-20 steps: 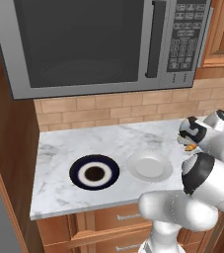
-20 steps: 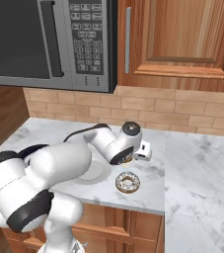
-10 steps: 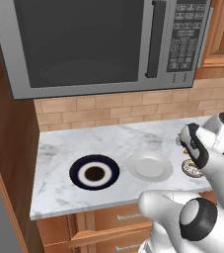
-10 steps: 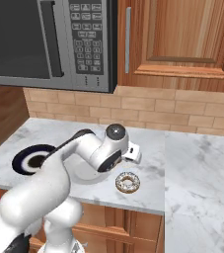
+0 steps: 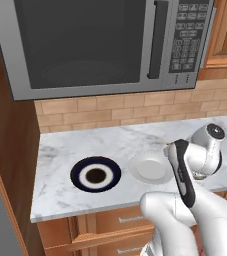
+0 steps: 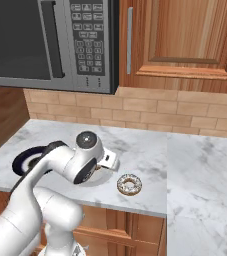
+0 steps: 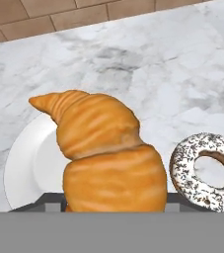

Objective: Place the pastries on the plates.

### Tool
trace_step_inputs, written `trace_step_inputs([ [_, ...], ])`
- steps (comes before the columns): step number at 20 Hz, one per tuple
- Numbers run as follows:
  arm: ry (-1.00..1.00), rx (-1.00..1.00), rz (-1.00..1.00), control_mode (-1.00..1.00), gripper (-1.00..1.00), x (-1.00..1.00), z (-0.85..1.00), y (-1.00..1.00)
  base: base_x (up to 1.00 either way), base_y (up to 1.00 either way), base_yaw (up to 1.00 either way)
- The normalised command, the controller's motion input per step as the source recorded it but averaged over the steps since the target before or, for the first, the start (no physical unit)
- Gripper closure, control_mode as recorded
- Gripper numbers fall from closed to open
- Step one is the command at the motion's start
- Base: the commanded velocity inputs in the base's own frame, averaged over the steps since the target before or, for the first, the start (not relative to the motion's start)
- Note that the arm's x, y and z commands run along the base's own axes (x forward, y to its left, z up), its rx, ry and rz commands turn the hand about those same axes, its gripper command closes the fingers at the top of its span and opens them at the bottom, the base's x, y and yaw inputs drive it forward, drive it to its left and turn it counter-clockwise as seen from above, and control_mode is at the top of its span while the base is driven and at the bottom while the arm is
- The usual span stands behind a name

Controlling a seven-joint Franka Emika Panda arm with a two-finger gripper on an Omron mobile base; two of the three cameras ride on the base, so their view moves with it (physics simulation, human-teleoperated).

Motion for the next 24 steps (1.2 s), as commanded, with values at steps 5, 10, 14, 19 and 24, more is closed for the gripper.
trace_step_inputs([
  [5, 0.0, 0.06, -0.02, -1.0, 1.0, -0.15, 0.22, 0.64, 0.0, 0.0, 0.0],
  [10, 0.0, 0.06, 0.0, -1.0, 1.0, -0.05, 0.2, 0.61, 0.0, 0.0, 0.0],
  [14, 0.0, 0.02, 0.0, -1.0, 1.0, 0.0, 0.18, 0.64, 0.0, 0.0, 0.0],
  [19, 0.0, 0.0, 0.0, -1.0, 1.0, 0.0, 0.01, 0.74, 0.0, 0.0, 0.0],
  [24, 0.0, 0.0, 0.0, -1.0, 1.0, 0.0, 0.0, 0.86, 0.0, 0.0, 0.0],
])
